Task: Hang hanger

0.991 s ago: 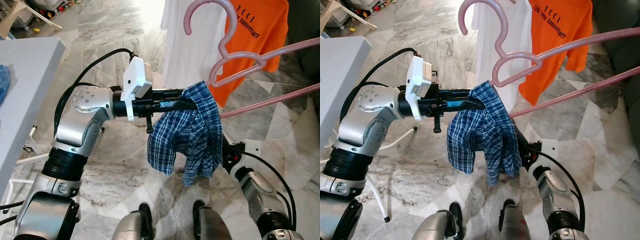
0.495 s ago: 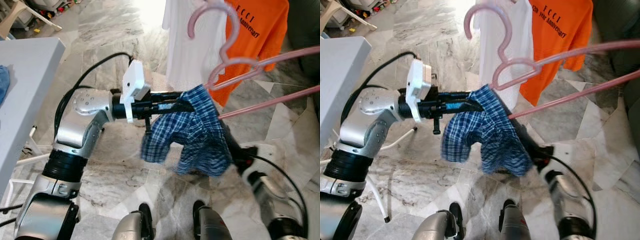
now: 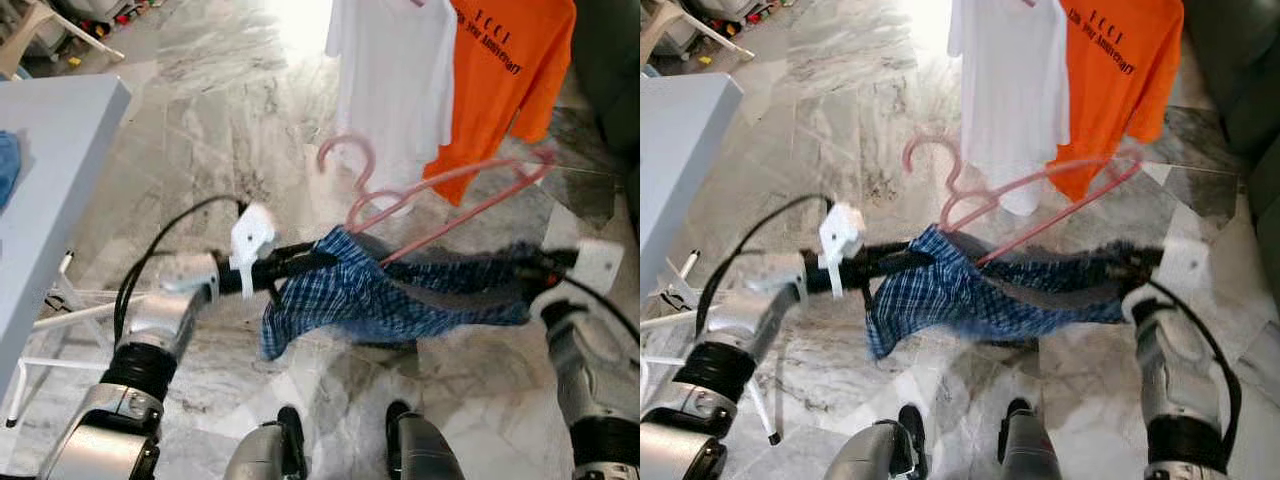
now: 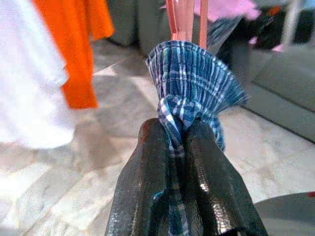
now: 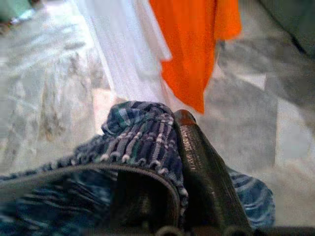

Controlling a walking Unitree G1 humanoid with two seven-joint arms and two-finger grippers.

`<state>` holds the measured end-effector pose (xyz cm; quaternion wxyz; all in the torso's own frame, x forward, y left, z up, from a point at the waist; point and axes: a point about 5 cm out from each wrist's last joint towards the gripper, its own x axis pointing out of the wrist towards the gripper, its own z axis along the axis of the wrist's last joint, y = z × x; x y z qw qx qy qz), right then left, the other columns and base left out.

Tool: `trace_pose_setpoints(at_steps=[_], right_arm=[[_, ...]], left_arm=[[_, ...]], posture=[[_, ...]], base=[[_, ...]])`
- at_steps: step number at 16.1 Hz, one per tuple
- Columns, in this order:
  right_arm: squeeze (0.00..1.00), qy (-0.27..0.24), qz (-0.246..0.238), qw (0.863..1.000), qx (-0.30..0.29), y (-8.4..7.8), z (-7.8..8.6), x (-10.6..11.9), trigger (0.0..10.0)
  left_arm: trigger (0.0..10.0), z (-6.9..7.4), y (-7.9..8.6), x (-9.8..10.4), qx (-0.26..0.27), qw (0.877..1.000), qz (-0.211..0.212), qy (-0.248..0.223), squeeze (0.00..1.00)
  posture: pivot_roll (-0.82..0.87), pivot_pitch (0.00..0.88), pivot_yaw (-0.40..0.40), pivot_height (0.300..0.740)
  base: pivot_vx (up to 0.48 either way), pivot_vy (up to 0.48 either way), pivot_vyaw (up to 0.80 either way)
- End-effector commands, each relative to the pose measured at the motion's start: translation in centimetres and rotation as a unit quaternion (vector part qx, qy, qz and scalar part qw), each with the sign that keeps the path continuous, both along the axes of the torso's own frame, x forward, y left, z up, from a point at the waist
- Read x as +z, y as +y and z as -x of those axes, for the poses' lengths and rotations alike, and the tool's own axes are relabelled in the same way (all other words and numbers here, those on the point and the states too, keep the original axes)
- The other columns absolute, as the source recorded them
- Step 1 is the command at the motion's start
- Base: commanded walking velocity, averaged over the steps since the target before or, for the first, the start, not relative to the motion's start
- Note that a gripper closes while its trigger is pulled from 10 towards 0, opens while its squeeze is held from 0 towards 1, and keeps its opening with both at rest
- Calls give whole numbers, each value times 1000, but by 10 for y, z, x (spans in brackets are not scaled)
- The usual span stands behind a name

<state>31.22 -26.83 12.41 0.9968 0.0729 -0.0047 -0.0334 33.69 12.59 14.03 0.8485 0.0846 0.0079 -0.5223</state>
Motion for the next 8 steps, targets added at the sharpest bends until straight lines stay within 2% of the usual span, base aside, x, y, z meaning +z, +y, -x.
trace_pose_setpoints(at_steps=[1,5,8], right_arm=[[0,7,-2,1000,5,4,2,-3,0],[0,15,4,1000,-9,4,4,2,0],[0,48,12,997,-59,-10,1,-1,0]], left_arm=[[0,0,8,-8,24,1000,-8,5,0],[0,-1,12,-20,43,999,-13,-1,0],[0,1,9,-15,31,999,11,-7,0]], posture=[[-157,287,104,740],[-157,286,103,740],[-160,286,104,740]], base=[[0,0,0],[0,0,0],[0,0,0]])
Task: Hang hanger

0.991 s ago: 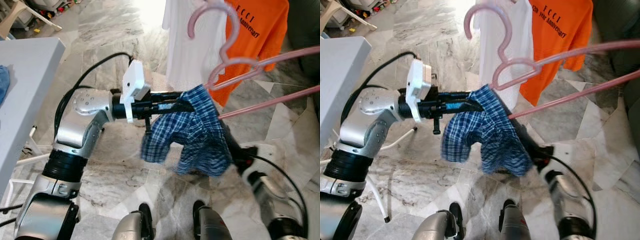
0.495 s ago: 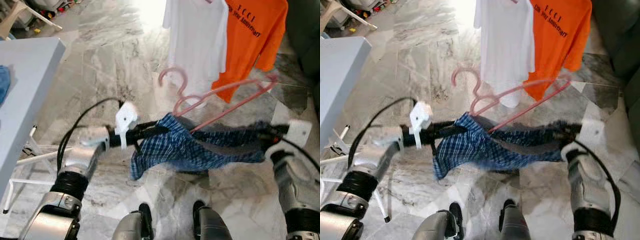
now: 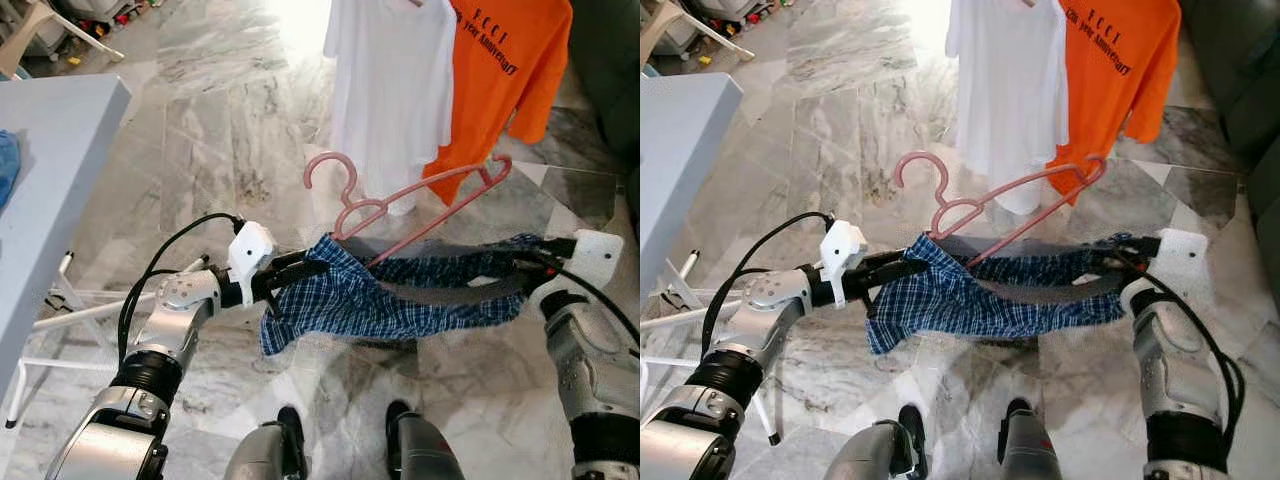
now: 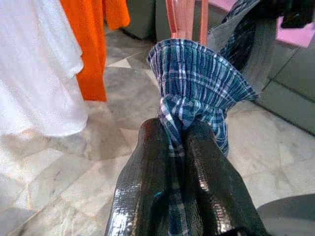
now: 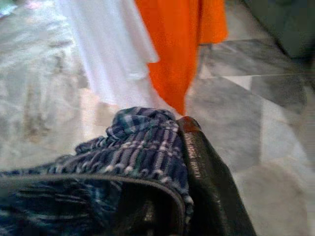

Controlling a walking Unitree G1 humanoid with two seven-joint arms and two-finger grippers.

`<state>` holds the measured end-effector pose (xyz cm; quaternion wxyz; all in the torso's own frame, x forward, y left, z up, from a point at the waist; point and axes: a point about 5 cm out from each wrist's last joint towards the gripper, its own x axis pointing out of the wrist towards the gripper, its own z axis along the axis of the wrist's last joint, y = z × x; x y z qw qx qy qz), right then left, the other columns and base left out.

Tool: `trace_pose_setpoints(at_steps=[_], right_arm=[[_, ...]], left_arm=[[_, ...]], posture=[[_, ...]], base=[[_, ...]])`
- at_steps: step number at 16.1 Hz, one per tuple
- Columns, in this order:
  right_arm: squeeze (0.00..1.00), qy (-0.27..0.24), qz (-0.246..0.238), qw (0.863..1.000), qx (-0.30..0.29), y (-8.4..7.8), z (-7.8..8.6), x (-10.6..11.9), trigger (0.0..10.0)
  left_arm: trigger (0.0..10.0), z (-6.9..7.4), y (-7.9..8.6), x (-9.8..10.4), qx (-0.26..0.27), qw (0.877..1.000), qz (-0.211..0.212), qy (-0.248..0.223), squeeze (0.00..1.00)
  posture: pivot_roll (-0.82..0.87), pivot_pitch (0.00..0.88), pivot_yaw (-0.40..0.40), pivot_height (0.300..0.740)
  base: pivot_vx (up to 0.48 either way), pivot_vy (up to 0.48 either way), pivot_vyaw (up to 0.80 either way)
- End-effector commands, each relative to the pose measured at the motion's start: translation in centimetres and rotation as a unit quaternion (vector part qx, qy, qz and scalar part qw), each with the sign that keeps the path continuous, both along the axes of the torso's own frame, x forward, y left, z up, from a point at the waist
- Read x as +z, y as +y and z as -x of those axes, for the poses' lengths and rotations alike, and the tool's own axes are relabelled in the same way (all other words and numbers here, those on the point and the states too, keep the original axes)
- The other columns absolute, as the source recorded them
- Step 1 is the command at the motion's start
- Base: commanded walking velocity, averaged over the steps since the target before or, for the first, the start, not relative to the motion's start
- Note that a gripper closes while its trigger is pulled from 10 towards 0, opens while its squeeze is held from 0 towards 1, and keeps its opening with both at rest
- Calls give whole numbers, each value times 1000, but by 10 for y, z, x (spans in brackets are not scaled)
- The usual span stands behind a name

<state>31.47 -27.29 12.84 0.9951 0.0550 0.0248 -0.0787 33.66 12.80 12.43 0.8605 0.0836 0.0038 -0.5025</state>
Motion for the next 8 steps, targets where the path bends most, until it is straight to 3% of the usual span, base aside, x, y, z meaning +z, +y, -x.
trace_pose_setpoints(at_steps=[1,3,8], right_arm=[[0,29,2,999,-29,-10,3,-8,0],[0,45,-4,997,-67,-22,0,-8,0],[0,-17,20,997,-73,-21,-15,28,0]], left_arm=[[0,3,6,3,-1,1000,16,1,0],[0,9,7,0,-29,999,25,8,0],[0,26,12,-34,-39,998,-18,50,0]], posture=[[-160,286,104,740],[-157,290,106,740],[-153,292,100,740]], base=[[0,0,0],[0,0,0],[0,0,0]])
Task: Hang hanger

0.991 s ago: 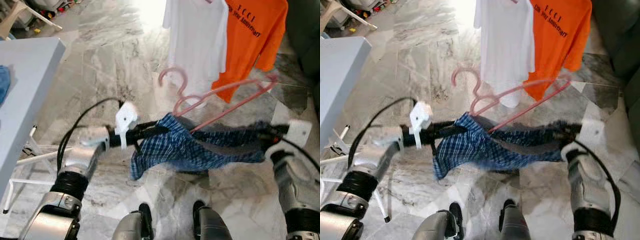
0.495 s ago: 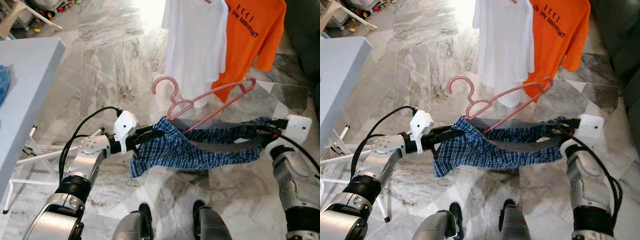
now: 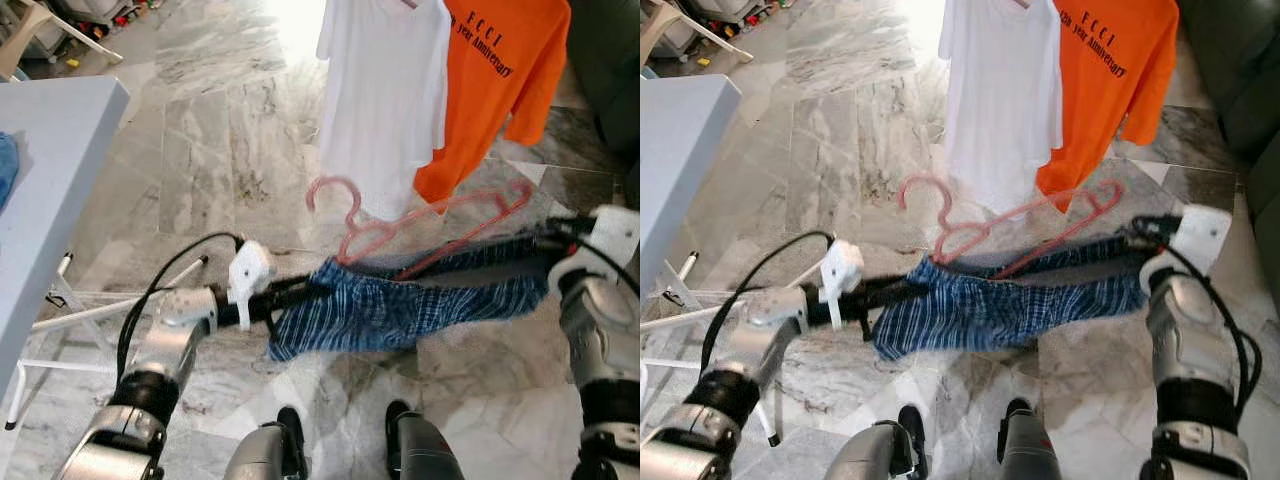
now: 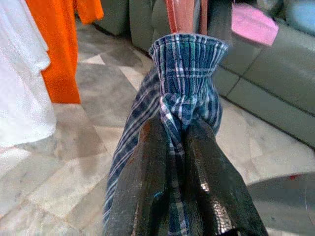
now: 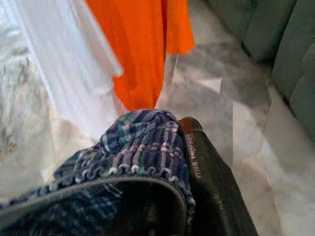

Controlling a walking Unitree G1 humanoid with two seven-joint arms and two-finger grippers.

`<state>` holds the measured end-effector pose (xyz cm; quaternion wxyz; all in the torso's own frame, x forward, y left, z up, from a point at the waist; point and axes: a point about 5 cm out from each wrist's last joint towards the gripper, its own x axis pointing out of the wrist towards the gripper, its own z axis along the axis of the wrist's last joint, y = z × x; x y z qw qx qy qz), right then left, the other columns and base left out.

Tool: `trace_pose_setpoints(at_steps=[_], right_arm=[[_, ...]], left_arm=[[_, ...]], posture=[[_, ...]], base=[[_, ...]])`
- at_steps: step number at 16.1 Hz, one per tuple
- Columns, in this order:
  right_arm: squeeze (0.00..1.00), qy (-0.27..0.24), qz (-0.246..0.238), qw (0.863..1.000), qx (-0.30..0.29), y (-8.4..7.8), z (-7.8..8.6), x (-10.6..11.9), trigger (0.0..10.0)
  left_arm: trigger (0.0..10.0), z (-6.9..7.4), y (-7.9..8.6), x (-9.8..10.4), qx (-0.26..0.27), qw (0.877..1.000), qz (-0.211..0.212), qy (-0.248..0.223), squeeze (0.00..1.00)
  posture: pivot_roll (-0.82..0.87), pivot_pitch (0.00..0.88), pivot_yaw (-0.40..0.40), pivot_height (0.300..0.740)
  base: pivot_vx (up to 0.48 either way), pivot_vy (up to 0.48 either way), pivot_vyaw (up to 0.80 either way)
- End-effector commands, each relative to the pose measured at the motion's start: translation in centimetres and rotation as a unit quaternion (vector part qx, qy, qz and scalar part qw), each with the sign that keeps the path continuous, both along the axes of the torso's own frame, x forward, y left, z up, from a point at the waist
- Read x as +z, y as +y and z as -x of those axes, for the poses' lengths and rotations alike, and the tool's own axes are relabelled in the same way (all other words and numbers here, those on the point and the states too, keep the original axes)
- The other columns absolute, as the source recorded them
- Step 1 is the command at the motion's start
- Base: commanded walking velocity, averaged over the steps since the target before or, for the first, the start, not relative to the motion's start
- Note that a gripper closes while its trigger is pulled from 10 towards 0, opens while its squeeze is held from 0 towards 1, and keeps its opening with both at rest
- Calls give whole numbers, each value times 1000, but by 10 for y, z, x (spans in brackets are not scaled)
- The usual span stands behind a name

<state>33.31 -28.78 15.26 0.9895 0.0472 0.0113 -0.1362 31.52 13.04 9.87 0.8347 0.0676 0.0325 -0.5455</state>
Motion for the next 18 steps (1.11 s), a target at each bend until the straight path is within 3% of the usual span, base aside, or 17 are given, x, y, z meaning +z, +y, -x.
trace_pose_setpoints(at_steps=[1,8,18], right_arm=[[0,-15,14,1000,-11,-4,1,10,0],[0,-42,44,998,-8,-2,-6,41,0],[0,-42,44,998,-8,-2,-6,41,0]], left_arm=[[0,6,9,-12,7,1000,-19,16,0],[0,14,7,-30,-6,998,-55,24,0],[0,14,7,-30,-6,998,-55,24,0]], posture=[[-156,292,98,740],[-177,291,90,740],[-177,291,90,740]], base=[[0,0,0],[0,0,0],[0,0,0]])
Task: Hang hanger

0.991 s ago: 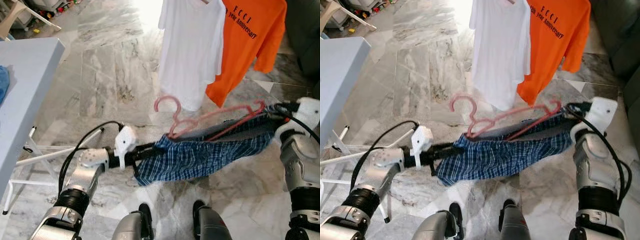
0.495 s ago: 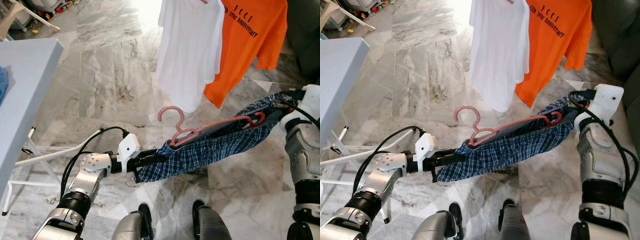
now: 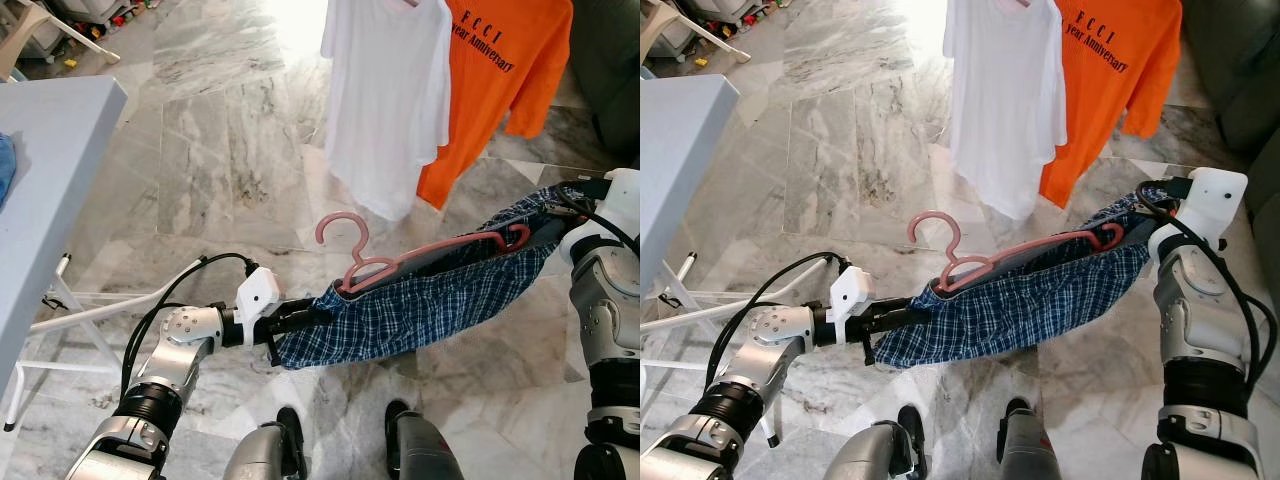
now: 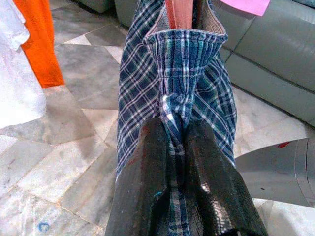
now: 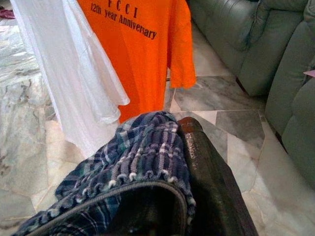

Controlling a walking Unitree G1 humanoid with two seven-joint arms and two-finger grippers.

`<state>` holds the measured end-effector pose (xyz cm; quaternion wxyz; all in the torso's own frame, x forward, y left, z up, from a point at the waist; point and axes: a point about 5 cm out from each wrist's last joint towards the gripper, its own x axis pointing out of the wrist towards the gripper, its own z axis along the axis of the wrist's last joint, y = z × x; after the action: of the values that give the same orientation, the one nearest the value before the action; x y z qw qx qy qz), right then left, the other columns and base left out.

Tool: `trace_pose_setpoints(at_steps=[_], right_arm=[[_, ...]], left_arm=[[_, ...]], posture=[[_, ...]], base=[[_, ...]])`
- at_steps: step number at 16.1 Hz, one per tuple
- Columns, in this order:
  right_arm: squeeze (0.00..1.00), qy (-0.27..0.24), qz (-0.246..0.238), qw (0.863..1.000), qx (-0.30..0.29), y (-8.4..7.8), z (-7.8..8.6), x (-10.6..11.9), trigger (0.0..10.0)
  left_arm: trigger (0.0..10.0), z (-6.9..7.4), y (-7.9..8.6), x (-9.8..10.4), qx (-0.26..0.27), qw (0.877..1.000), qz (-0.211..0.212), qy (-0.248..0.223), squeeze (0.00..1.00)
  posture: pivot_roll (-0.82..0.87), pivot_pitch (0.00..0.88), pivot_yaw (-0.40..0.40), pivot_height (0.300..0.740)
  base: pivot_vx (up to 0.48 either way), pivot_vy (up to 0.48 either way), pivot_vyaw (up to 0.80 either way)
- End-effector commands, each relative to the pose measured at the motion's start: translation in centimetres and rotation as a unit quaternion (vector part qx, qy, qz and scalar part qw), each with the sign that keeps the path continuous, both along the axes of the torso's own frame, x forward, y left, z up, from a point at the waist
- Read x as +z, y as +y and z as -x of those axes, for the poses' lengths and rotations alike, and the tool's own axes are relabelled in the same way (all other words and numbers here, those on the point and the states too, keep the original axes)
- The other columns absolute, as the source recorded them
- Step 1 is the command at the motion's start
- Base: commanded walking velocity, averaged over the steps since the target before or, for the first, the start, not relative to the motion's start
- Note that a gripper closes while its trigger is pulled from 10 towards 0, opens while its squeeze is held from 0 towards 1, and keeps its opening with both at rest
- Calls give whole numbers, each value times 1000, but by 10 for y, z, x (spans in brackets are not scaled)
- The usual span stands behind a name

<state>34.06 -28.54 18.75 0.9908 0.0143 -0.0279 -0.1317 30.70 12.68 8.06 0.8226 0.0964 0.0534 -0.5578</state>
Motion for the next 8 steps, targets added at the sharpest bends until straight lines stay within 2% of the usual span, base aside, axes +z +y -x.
trace_pose_setpoints(at_steps=[1,8], right_arm=[[0,-8,6,1000,-11,-5,2,6,0],[0,-9,9,1000,-12,-4,2,9,0]], left_arm=[[0,6,11,-11,11,1000,-19,20,0],[0,6,11,-13,11,999,-23,19,0]], posture=[[-177,291,90,740],[-178,291,90,740]], base=[[0,0,0],[0,0,0]])
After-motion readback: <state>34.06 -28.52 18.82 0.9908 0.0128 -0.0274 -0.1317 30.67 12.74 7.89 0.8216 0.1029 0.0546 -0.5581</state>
